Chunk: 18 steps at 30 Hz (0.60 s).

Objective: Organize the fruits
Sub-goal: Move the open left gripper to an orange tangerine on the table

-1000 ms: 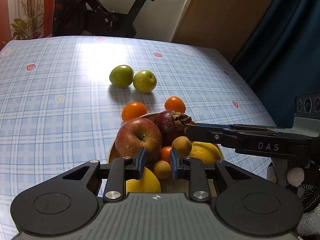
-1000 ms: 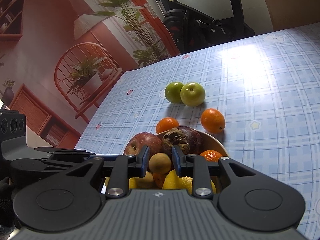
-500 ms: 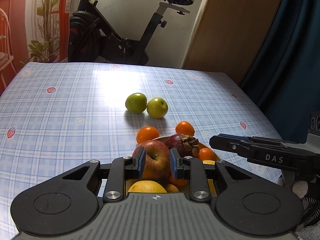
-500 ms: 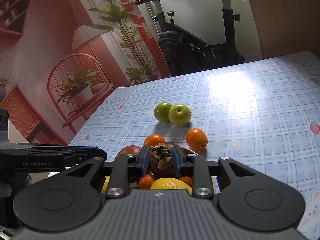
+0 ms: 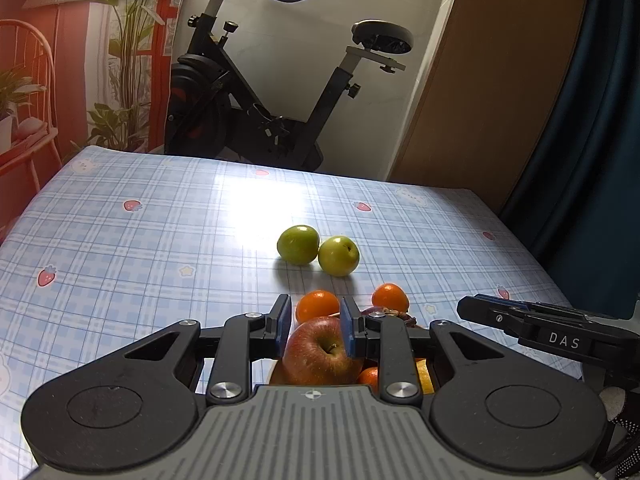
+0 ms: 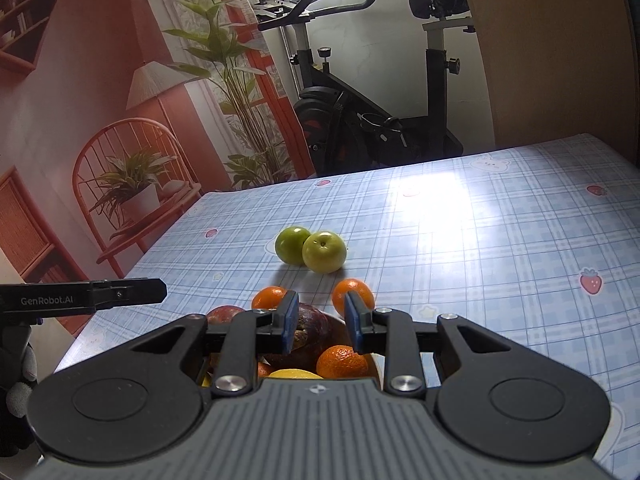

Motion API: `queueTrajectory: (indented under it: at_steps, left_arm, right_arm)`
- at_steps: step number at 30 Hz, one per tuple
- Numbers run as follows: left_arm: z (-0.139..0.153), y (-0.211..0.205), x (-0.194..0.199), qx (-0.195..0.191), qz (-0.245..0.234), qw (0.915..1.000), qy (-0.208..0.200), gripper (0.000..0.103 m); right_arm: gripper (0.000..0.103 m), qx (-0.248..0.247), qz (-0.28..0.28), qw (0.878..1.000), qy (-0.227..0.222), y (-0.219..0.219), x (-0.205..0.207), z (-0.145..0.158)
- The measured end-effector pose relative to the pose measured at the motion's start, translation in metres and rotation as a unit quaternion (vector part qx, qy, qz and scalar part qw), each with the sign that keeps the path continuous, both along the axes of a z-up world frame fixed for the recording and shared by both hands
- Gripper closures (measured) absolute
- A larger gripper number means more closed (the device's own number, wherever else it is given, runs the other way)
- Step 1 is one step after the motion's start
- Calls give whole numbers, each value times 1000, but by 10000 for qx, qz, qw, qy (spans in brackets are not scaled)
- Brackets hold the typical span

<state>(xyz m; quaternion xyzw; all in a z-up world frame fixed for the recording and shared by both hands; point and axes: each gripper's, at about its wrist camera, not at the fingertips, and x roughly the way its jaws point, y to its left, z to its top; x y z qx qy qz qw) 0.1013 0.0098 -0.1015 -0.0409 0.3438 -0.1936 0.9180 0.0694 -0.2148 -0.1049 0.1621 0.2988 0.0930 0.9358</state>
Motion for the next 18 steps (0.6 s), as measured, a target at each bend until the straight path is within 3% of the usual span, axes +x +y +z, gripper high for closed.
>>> queueTrajectory:
  at_steps: [5, 13, 18]
  left_arm:
    - [3, 2, 4, -129, -17, 9999, 46, 75]
    - [18, 19, 26, -242, 384, 9989, -74, 74]
    - [27, 15, 38, -174, 523, 9980, -296, 74]
  right_arm:
    - [74, -487, 69, 9988, -7, 1, 5, 2]
    - [74, -573, 135, 9982, -69, -13, 24, 1]
    - [74, -883, 329, 9954, -192, -13, 45, -2]
